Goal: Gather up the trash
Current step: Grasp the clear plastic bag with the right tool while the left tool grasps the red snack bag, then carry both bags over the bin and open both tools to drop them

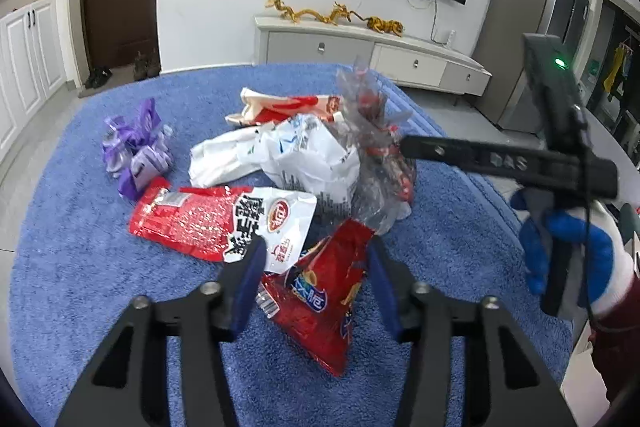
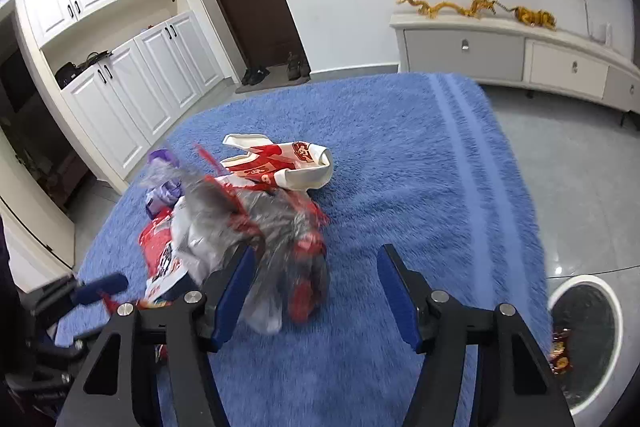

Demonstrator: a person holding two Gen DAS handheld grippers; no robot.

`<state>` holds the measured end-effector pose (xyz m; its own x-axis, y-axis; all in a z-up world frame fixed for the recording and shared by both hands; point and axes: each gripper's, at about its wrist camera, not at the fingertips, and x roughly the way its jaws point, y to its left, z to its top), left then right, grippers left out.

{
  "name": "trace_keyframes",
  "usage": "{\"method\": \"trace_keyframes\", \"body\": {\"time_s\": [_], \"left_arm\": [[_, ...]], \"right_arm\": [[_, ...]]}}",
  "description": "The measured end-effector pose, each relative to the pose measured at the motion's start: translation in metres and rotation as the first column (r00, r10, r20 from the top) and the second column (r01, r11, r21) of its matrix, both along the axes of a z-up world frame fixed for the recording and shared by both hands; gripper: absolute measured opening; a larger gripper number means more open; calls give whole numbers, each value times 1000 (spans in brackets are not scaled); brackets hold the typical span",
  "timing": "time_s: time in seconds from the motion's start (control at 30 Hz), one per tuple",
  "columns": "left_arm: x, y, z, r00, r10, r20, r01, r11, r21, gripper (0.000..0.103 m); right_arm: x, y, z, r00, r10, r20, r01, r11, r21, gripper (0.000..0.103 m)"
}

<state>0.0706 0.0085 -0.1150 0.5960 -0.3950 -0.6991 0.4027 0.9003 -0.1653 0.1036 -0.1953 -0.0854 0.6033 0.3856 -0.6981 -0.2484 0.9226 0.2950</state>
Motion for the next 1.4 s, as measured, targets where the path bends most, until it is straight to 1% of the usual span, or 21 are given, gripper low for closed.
{"method": "trace_keyframes", "body": {"time_s": [0.07, 0.1, 0.13, 0.17, 0.27, 0.4, 0.5, 0.77, 0.93, 1.07, 1.1, 1.23, 1.27, 1.33, 1.4], "left_arm": [[0, 0, -2, 1000, -15, -16, 15, 1000, -11, 31], [0, -2, -2, 1000, -17, -19, 17, 1000, -12, 29], [-1, -2, -2, 1000, -19, -17, 18, 1000, -13, 24], [-3, -1, -1, 1000, -21, -15, 21, 1000, -16, 19], [-10, 1, 4, 1000, -26, -16, 25, 999, -40, 14], [-22, 4, 16, 1000, -23, 9, 23, 998, -65, 13], [-32, 6, 28, 999, -20, 32, 22, 996, -82, 12], [-55, 15, 61, 996, 4, 88, 6, 994, -113, 12], [-63, 12, 80, 993, 2, 120, 12, 993, -114, 12], [-56, -17, 95, 989, -50, 139, 63, 994, -90, 12], [-52, -31, 98, 987, -75, 139, 87, 993, -83, 12], [-37, -98, 102, 975, -185, 122, 194, 979, -60, 12], [-34, -110, 101, 972, -203, 117, 211, 976, -56, 12], [-24, -156, 97, 960, -263, 98, 267, 963, -41, 12], [-14, -198, 90, 948, -311, 70, 314, 949, -33, 12]], "right_arm": [[7, 3, -5, 1000, 17, -19, -17, 1000, 9, 38], [8, 4, -7, 999, 26, -26, -26, 1000, 10, 35], [7, 4, -8, 999, 35, -29, -35, 999, 13, 24], [6, 4, -7, 999, 39, -27, -38, 999, 15, 16], [-6, 5, 1, 999, 46, 5, -46, 999, -5, 14], [-32, 4, 25, 996, 46, 80, -40, 997, -65, 13], [-51, -1, 45, 991, 35, 131, -24, 996, -85, 13], [-95, -20, 89, 972, 0, 234, 15, 998, -61, 13], [-117, -33, 105, 960, -21, 280, 36, 998, -46, 13], [-130, -66, 108, 951, -90, 297, 100, 995, -20, 13], [-132, -75, 106, 949, -109, 297, 119, 993, -14, 13], [-139, -128, 96, 934, -213, 285, 221, 975, 7, 13], [-141, -148, 90, 926, -253, 278, 263, 965, 5, 13], [-144, -174, 82, 915, -301, 269, 315, 949, -8, 13], [-147, -209, 67, 897, -366, 246, 384, 923, -28, 13]]}}
